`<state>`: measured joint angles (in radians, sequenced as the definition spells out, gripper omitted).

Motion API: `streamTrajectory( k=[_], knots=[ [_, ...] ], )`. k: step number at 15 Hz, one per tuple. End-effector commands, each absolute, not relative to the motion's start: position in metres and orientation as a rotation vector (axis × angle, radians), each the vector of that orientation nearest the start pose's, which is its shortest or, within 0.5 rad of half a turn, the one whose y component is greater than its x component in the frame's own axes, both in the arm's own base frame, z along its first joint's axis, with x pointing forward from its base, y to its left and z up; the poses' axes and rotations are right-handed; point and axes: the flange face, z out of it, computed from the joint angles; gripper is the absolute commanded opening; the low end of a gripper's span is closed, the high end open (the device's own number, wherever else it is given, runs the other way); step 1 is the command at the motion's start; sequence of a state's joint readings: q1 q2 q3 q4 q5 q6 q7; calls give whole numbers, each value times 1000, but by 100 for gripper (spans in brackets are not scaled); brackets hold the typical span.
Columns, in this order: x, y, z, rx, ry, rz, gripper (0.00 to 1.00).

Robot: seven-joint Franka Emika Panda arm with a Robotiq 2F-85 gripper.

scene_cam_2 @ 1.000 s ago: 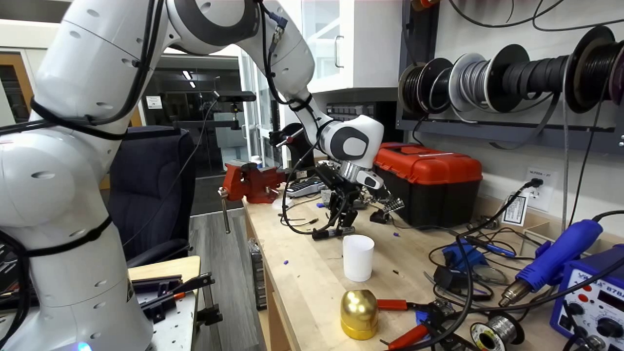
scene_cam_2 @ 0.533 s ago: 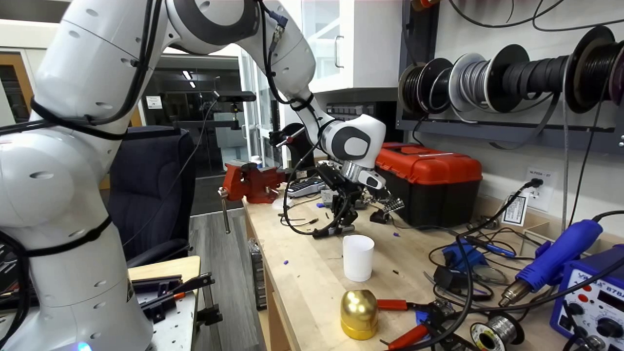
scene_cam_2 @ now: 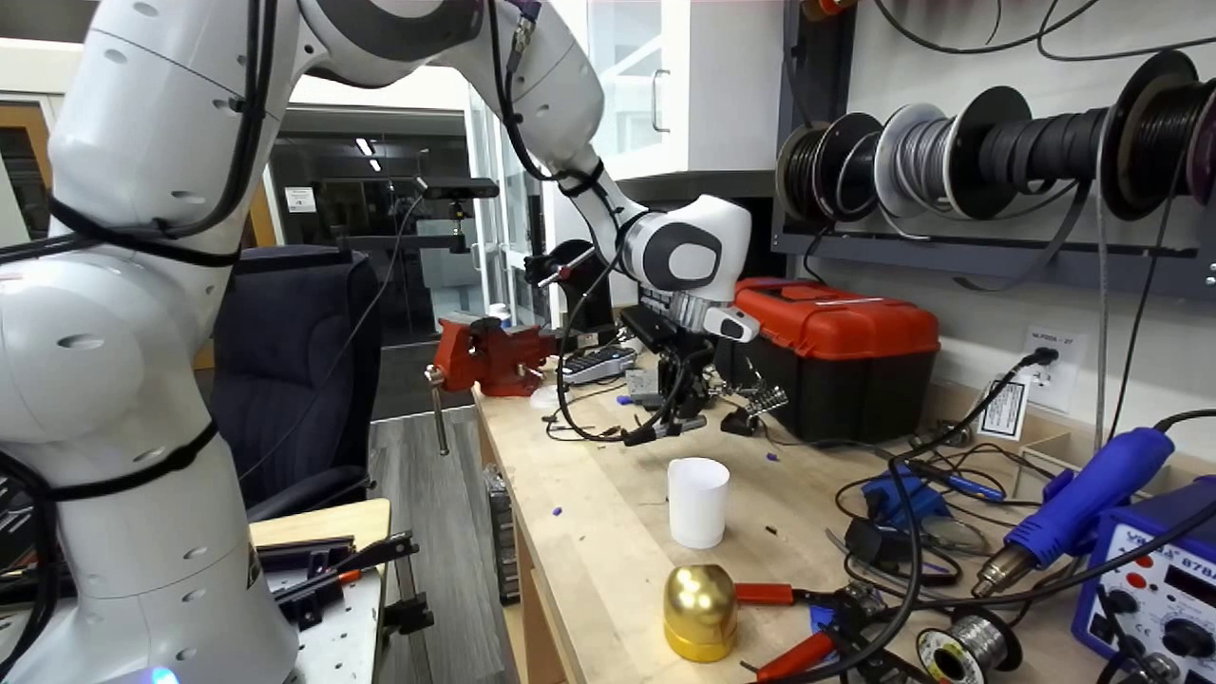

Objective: Put the marker in the white cup

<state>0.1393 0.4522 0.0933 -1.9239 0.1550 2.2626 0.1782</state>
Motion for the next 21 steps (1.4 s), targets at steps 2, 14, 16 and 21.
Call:
streamTrajectory(
  k=[2,14,16,21],
  knots=[
    [568,121,298,-3032,123,66,4],
    [523,30,368,-2930,411,-127,4],
    [518,11,373,-2907,477,-128,4],
    [512,-36,380,-2856,624,-127,4]
  ],
)
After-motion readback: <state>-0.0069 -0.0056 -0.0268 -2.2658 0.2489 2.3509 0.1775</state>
